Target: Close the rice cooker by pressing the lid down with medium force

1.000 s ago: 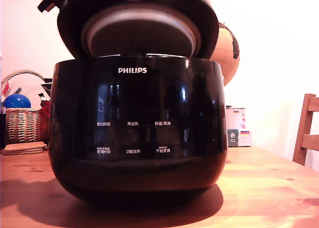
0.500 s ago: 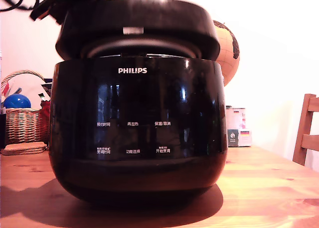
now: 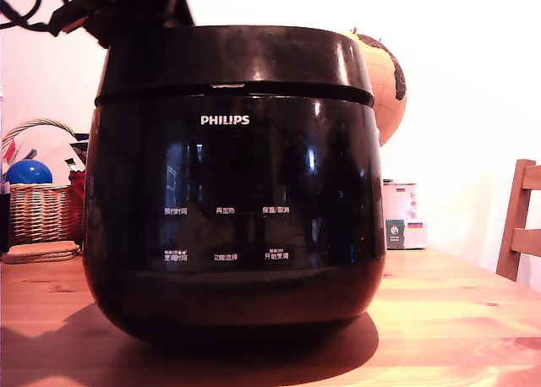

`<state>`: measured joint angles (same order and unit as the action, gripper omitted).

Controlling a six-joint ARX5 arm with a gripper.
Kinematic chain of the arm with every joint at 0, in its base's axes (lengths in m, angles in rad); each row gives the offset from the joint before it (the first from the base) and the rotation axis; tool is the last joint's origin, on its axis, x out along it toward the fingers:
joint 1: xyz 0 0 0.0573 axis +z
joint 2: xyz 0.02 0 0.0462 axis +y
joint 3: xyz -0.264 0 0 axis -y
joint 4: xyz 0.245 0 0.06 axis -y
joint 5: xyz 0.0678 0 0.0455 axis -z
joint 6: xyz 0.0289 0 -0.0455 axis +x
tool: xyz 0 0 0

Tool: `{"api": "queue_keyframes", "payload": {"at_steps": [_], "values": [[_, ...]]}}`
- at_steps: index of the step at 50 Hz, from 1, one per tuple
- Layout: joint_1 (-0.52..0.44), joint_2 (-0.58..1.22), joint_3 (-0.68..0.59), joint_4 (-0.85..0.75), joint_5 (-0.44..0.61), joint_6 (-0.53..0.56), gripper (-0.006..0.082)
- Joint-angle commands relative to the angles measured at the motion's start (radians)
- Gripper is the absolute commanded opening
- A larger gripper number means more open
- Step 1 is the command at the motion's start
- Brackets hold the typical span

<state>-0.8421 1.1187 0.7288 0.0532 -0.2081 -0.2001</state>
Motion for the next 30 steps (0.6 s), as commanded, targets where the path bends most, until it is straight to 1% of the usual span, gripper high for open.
{"api": "queue_keyframes", "payload": {"at_steps": [1, 6, 13, 26, 30], "values": [[-0.021, 0.018, -0.063, -0.021, -0.011, -0.013, -0.0021], [-0.037, 0.018, -0.090, -0.007, -0.056, -0.026, -0.0021], [-0.038, 0.018, -0.129, 0.021, -0.084, -0.040, -0.0021], [-0.038, 0.021, -0.246, 0.149, -0.089, -0.040, -0.0021], [-0.038, 0.021, -0.267, 0.161, -0.090, -0.039, -0.0021]]}}
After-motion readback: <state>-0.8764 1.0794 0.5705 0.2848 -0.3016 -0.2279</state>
